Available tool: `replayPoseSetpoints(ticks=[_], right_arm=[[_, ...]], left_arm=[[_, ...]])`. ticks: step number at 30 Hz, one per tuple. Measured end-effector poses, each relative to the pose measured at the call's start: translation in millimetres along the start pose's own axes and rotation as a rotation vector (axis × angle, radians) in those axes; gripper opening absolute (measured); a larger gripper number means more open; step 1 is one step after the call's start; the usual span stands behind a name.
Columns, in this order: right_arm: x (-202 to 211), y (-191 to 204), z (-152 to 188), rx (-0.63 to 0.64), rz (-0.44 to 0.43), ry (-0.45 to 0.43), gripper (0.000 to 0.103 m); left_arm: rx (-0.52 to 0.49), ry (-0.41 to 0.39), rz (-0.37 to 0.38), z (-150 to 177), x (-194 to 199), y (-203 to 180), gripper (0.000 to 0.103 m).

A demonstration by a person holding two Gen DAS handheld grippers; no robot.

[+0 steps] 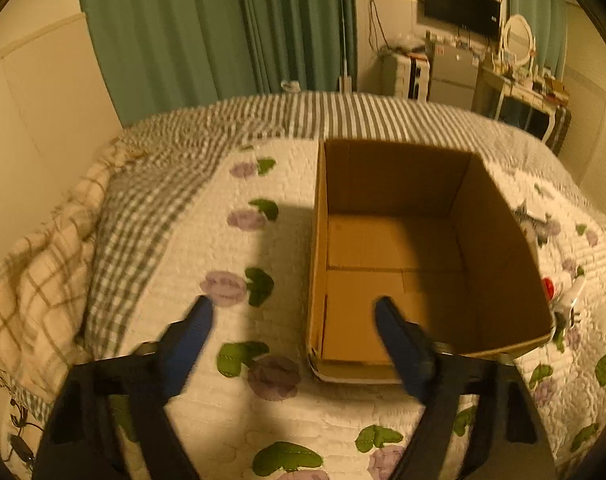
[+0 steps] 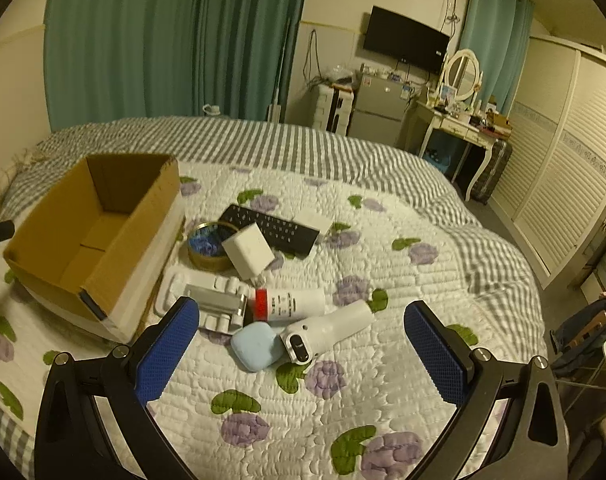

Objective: Organize rigid objects
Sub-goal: 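Move the right gripper down to the light-blue earbud case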

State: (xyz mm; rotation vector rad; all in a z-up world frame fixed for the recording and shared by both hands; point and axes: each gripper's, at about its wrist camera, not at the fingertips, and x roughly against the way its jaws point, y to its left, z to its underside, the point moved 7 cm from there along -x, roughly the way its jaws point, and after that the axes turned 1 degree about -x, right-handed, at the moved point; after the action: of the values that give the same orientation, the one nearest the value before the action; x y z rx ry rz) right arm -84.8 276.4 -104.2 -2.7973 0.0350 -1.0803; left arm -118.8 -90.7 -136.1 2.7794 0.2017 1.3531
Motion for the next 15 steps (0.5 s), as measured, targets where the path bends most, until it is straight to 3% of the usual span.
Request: replayPoseSetpoints(ticks=[3,4,7,15], right_arm=[[-17,-1,9,-0.005,-0.002,0.035,0.103],[-20,-1,11,-0.005,-0.001,0.044,0.103],[-33,-2,20,-0.001,0.008,0.073,0.103],[-53,-12,39,-0.002,0.004,0.125,0.103]], left_arm=[[0.0,0.037,0.01,7,-12,-2,0.045],[-0.008,0.04,0.012,8,-14,-3,0.027],[-0.02,0.029,0.023,9,-16,-8,0.01],[-0.036,0.031,0.03,8,-15,-9,0.007]])
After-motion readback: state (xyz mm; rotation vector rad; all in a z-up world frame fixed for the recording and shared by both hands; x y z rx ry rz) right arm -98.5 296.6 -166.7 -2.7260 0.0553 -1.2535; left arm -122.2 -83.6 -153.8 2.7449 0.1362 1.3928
